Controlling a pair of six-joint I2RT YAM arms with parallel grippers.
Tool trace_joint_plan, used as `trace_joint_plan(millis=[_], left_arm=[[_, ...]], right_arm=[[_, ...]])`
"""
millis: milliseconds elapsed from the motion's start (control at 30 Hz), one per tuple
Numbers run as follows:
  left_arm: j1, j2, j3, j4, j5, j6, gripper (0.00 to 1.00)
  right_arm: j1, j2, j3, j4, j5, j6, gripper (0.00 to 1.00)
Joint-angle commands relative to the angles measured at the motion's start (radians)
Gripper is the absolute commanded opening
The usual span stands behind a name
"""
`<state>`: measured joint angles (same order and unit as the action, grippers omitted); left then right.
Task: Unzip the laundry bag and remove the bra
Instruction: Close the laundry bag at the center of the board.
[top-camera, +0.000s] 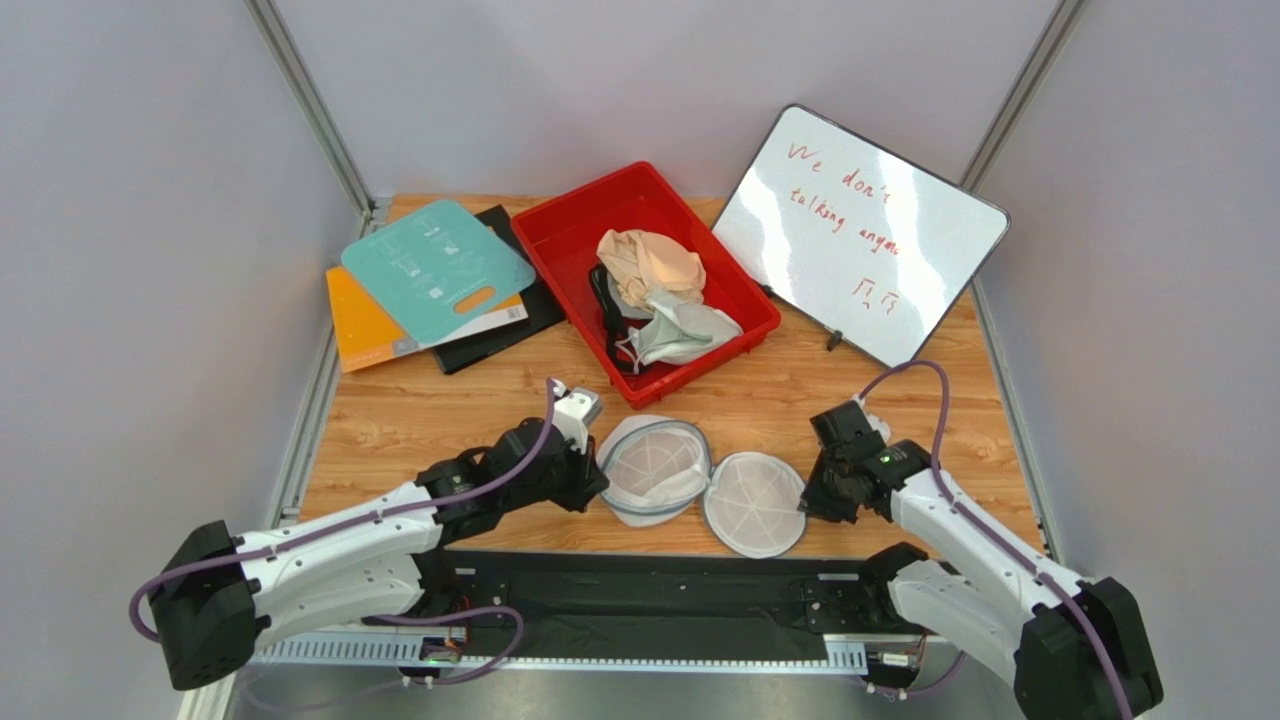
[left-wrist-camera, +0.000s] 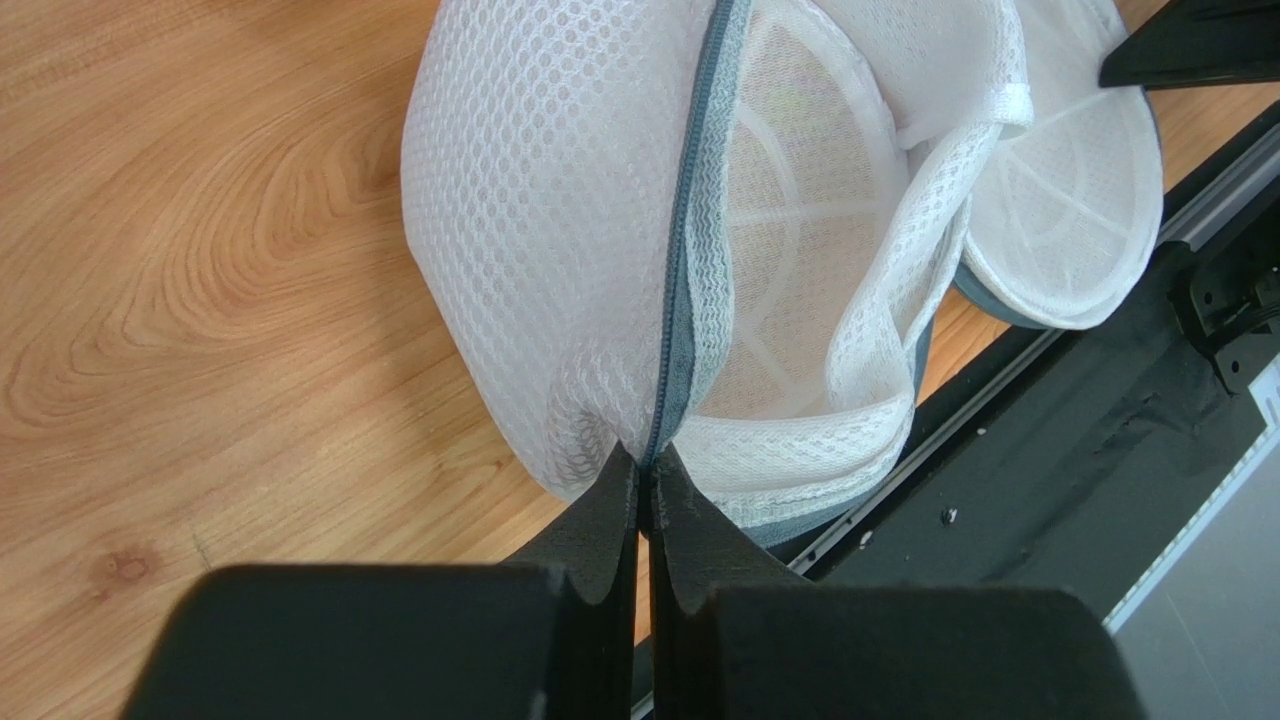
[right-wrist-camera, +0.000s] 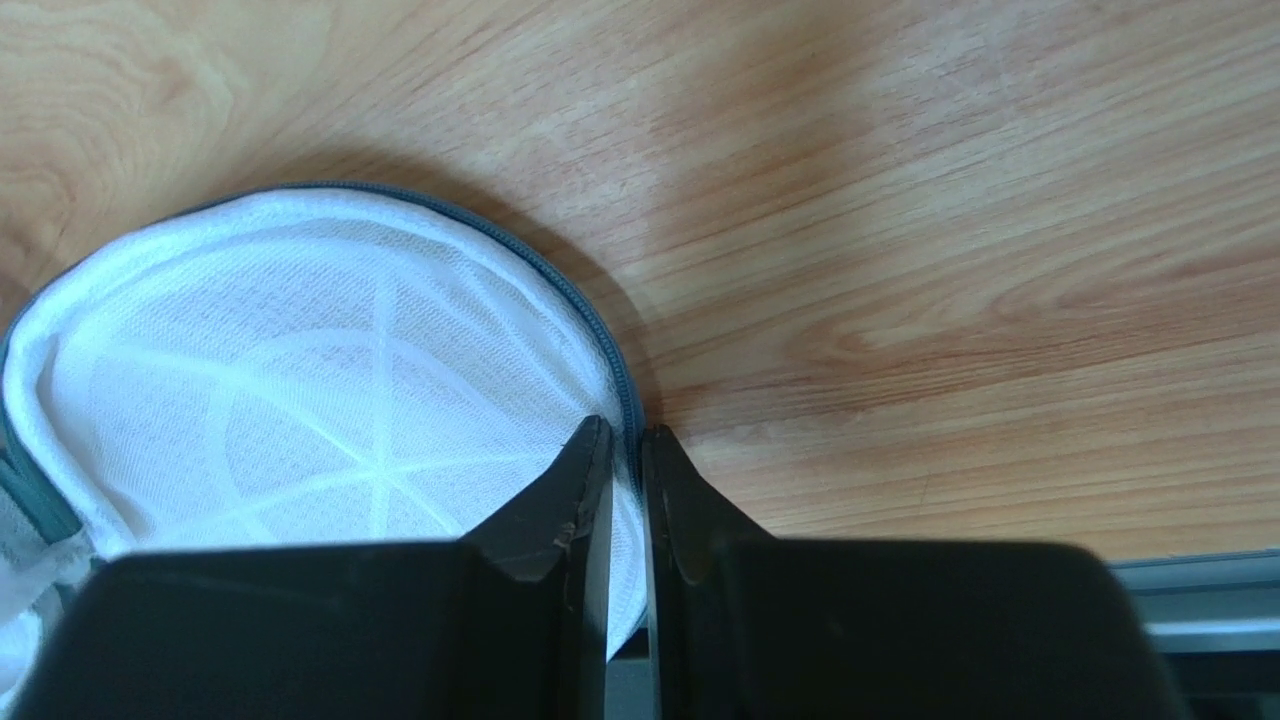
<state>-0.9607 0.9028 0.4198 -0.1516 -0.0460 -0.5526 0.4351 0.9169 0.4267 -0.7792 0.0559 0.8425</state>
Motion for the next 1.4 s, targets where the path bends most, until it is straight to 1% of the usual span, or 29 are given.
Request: trace_joint_plan(millis=[0, 33, 67, 133, 200, 333, 367, 500, 733, 767, 867, 933, 1033, 1200, 1367], left_arm=[[-0.001, 0.016, 0.017, 0.038, 0.008, -0.007, 0.00], [-0.001, 0.019, 0.019, 0.040, 0.014, -0.006, 0.00], [-0.001, 0.022, 0.025, 0.041, 0.015, -0.006, 0.00], [-0.001, 0.033, 0.033, 0.044, 0.015, -0.004, 0.00], [-0.001, 0.045, 0.039, 0.050, 0.011, -0.004, 0.00], [-0.001, 0.067, 0.057, 0.043, 0.015, -0.001, 0.00], [-0.001, 0.071, 0.063, 0.044, 0.015, 0.000, 0.00], [-0.001, 0.096, 0.073, 0.075, 0.034, -0.001, 0.00], [-0.001, 0.169, 0.102, 0.138, 0.074, -0.012, 0.00], [-0.001, 0.180, 0.109, 0.145, 0.080, -0.013, 0.00], [-0.001, 0.215, 0.128, 0.141, 0.084, -0.023, 0.00], [-0.003, 0.229, 0.131, 0.141, 0.084, -0.024, 0.00], [-0.003, 0.238, 0.139, 0.142, 0.084, -0.024, 0.00], [-0.001, 0.246, 0.192, 0.123, 0.081, -0.010, 0.00], [-0.001, 0.284, 0.283, 0.043, 0.060, 0.020, 0.00]], right_arm=[[0.047, -0.021, 0.107, -0.115, 0.093, 0.016, 0.06], [0.050, -0.033, 0.119, -0.114, 0.084, 0.026, 0.01], [0.054, -0.050, 0.132, -0.120, 0.061, 0.032, 0.00], [0.060, -0.061, 0.194, -0.160, 0.032, 0.044, 0.00], [0.099, -0.072, 0.243, -0.192, 0.045, 0.063, 0.00], [0.143, -0.036, 0.378, -0.275, 0.119, 0.043, 0.00], [0.152, -0.023, 0.435, -0.291, 0.151, 0.032, 0.00], [0.180, 0.037, 0.564, -0.365, 0.229, -0.038, 0.00], [0.228, 0.158, 0.740, -0.388, 0.355, -0.123, 0.00], [0.243, 0.192, 0.762, -0.412, 0.398, -0.126, 0.00], [0.274, 0.227, 0.845, -0.449, 0.481, -0.129, 0.00], [0.281, 0.246, 0.906, -0.476, 0.507, -0.134, 0.00], [0.286, 0.249, 0.952, -0.466, 0.498, -0.157, 0.00], [0.306, 0.261, 1.021, -0.454, 0.438, -0.183, 0.00], [0.356, 0.280, 1.063, -0.485, 0.464, -0.187, 0.00]])
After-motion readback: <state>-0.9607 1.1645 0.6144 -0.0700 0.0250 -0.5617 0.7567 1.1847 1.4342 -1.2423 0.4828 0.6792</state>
